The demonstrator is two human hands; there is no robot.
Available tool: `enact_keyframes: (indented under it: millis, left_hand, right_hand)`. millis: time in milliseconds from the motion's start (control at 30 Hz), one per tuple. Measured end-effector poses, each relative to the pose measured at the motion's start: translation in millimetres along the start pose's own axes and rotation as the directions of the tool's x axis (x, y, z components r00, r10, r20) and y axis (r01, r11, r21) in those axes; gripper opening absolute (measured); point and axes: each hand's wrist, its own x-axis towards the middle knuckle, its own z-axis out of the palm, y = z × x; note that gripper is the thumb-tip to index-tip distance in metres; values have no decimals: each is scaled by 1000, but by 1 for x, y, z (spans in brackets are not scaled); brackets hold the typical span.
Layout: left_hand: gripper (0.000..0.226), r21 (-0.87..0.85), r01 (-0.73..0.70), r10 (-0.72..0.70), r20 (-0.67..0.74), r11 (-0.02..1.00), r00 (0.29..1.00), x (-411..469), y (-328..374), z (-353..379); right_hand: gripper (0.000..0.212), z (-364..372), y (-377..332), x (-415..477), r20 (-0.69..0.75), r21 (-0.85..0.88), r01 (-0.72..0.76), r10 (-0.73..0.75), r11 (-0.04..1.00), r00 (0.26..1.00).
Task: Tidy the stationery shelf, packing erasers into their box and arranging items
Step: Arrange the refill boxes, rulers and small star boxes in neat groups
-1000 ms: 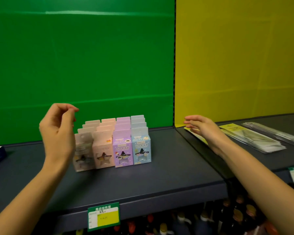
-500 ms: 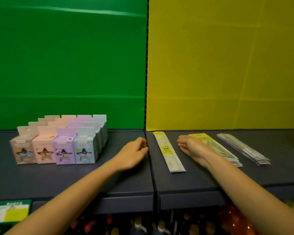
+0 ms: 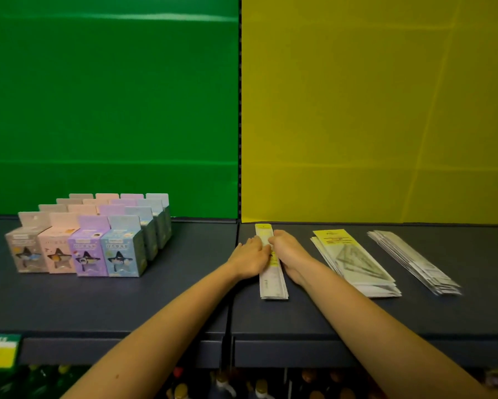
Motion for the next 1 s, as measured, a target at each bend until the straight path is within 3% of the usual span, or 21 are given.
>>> enact_keyframes:
  millis: [167, 300, 433, 567, 700, 767, 900, 1000]
  left_hand:
    - [49, -331, -8, -5, -39, 944, 999, -19, 1, -7]
    - [48, -606, -1, 9, 11, 795, 1000, -47, 6, 1]
    - [46, -734, 6, 34, 40, 679, 999, -52, 5, 12]
    - [56, -690, 26, 22, 60, 724, 998, -48, 3, 20]
    - [51, -530, -101, 59, -95, 842, 994, -45, 10, 10]
    - [44, -499, -144, 93, -127, 855, 988, -42, 21, 5]
    - [44, -472, -68, 88, 19, 879, 996, -26, 45, 16]
    - [48, -488, 36, 9, 90, 872, 996, -12, 63, 35]
  right_hand:
    - [39, -11, -1, -21, 63, 188, -62, 51, 980, 997]
    - [45, -21, 13, -43, 54, 345, -16, -3, 939, 999]
    - [42, -12, 18, -50, 80, 367, -24, -5, 930, 997]
    - [43, -5, 23, -49, 76, 236, 34, -53, 971, 996]
    - [45, -40, 12, -48, -13, 86, 169, -169, 982, 986]
    - [42, -69, 0, -46, -48, 26, 249, -248, 968, 968]
    - [37, -133, -10, -33, -203, -57, 280, -286, 958, 936]
    - [42, -162, 1, -17, -224, -127, 187, -211, 974, 951]
